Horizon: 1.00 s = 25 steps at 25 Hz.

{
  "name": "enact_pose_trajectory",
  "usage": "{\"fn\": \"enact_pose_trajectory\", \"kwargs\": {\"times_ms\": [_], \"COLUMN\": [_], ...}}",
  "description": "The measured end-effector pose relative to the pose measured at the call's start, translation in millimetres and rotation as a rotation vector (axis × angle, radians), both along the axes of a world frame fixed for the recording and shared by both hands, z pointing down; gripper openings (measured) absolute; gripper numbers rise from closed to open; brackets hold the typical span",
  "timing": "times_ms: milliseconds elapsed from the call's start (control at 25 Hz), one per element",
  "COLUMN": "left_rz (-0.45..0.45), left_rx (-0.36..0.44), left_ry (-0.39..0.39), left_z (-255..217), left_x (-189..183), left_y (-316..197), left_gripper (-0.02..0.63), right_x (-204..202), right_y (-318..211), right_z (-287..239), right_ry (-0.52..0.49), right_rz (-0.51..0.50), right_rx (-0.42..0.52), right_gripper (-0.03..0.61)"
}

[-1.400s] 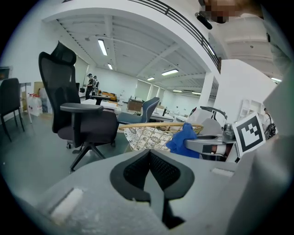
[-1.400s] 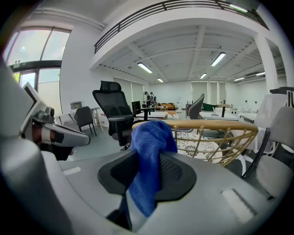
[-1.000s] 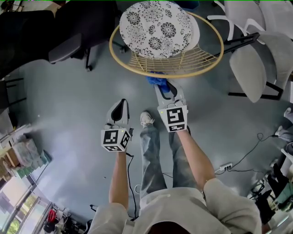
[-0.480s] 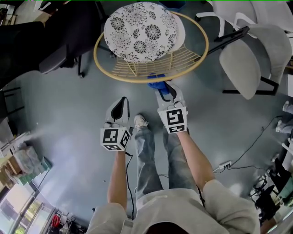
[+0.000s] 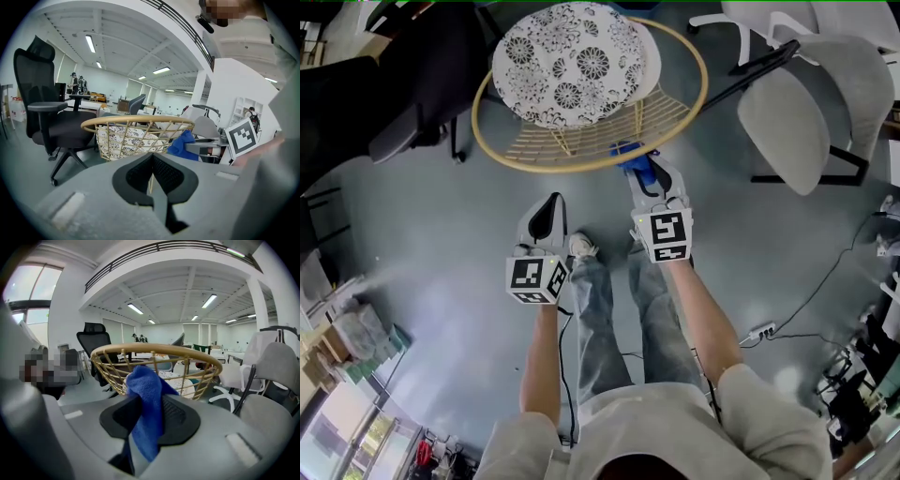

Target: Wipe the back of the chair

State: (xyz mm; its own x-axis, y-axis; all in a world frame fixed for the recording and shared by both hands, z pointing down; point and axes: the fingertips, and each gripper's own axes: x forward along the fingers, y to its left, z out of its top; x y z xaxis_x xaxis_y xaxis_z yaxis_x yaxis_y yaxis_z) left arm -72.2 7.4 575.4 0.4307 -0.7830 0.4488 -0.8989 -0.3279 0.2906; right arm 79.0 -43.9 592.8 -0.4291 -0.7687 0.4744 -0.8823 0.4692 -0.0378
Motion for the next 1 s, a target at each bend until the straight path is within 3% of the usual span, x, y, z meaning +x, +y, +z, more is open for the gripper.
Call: {"fn": "enact_pose_trajectory", "kwargs": {"times_ms": [320, 480, 680, 1000], "left_rz": [0.03, 0.035, 0.034, -0.026], "left_rx": [0.003, 0.004, 0.001, -0.012], "left_ry": [0.0, 0.002, 0.006, -0.007], "left_z": [-1, -1, 0, 5], "left_x": [26, 33, 32, -9], "left_y": [-11, -15, -10, 4], "left_gripper": [0.003, 0.003, 0.002, 0.003], "right_x": [67, 79, 68, 2], "right_y": [-16, -12, 6, 26], "right_z": [3, 5, 15, 30], "right_ry": [0.023, 0.038, 0.035, 0.021], "right_rz": [0.122, 0.133, 0.112, 0.002], "right_rx": [0.008, -0.003, -0.031, -0.077], "right_gripper": [0.107, 0.107, 0.107, 0.107]}}
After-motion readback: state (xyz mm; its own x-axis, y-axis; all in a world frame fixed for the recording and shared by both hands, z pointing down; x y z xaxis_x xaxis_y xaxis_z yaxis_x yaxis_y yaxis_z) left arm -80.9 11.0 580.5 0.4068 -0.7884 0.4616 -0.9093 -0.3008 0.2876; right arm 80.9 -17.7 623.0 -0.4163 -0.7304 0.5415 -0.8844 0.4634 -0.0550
